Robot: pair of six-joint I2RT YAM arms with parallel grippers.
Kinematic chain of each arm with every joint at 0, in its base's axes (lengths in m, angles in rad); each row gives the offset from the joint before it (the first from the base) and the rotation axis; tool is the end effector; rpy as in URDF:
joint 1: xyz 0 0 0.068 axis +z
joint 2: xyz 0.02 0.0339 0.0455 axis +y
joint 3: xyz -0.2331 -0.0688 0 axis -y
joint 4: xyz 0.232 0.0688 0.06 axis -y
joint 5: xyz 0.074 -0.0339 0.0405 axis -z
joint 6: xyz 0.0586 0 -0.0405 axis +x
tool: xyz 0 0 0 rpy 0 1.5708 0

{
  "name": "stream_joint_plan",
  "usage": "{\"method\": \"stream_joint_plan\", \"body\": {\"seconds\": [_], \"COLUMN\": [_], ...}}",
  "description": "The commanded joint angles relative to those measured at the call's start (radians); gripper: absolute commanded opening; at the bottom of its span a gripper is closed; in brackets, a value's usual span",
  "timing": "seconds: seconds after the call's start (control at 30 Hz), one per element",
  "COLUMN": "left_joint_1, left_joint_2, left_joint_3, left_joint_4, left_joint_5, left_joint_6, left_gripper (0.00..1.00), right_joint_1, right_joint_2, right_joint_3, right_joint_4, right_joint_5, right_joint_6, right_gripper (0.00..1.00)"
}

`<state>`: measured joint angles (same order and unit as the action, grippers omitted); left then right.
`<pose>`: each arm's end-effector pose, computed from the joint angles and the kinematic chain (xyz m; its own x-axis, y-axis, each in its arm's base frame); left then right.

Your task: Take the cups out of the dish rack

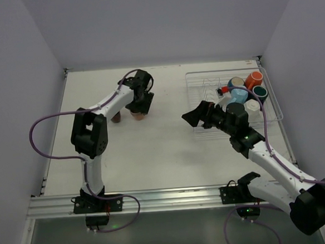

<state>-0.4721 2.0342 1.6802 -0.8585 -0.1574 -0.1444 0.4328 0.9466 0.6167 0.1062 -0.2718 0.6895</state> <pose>0.3683 -0.1777 0.1744 -0.8830 0.2913 -0.3681 0.2760 0.9565 0.0948 0.2203 0.1191 0.2553 -0.5636 0.4147 -0.7145 -0.3670 0.6492 0.6663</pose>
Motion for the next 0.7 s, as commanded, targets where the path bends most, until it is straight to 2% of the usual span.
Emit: {"method": "stream_joint_plan", "body": {"seconds": [0.0, 0.1, 0.27, 0.3, 0.37, 0.4, 0.5, 0.67], "left_joint_1": [0.004, 0.004, 0.004, 0.004, 0.003, 0.003, 0.003, -0.022], "left_joint_2": [-0.037, -0.060, -0.133, -0.152, -0.218, -0.242, -0.357, -0.609], "left_joint_3": [0.050, 0.049, 0.046, 0.042, 0.026, 0.015, -0.039, -0.187], "left_joint_4": [-0.053, -0.025, 0.029, 0.056, 0.090, 0.134, 0.214, 0.381], "left_joint_5": [0.004, -0.007, 0.001, 0.002, 0.015, 0.021, 0.054, 0.203], "left_joint_6": [0.017, 0.006, -0.014, -0.023, -0.032, -0.041, -0.066, -0.119], "left_gripper": [0.65, 0.70, 0.78, 0.82, 0.85, 0.87, 1.00, 1.00], "right_joint_1": [0.006, 0.004, 0.003, 0.004, 0.001, 0.000, -0.005, -0.005], "right_joint_2": [-0.003, -0.005, 0.015, 0.021, 0.034, 0.052, 0.116, 0.250], "right_joint_3": [0.028, 0.051, 0.109, 0.118, 0.149, 0.159, 0.225, 0.352], "right_joint_4": [-0.043, -0.100, -0.233, -0.249, -0.292, -0.304, -0.367, -0.492], "right_joint_5": [0.068, 0.130, 0.256, 0.270, 0.336, 0.353, 0.404, 0.451], "right_joint_6": [-0.051, -0.093, -0.148, -0.163, -0.176, -0.188, -0.215, -0.266], "right_gripper": [0.98, 0.90, 0.64, 0.53, 0.44, 0.36, 0.35, 0.49]}}
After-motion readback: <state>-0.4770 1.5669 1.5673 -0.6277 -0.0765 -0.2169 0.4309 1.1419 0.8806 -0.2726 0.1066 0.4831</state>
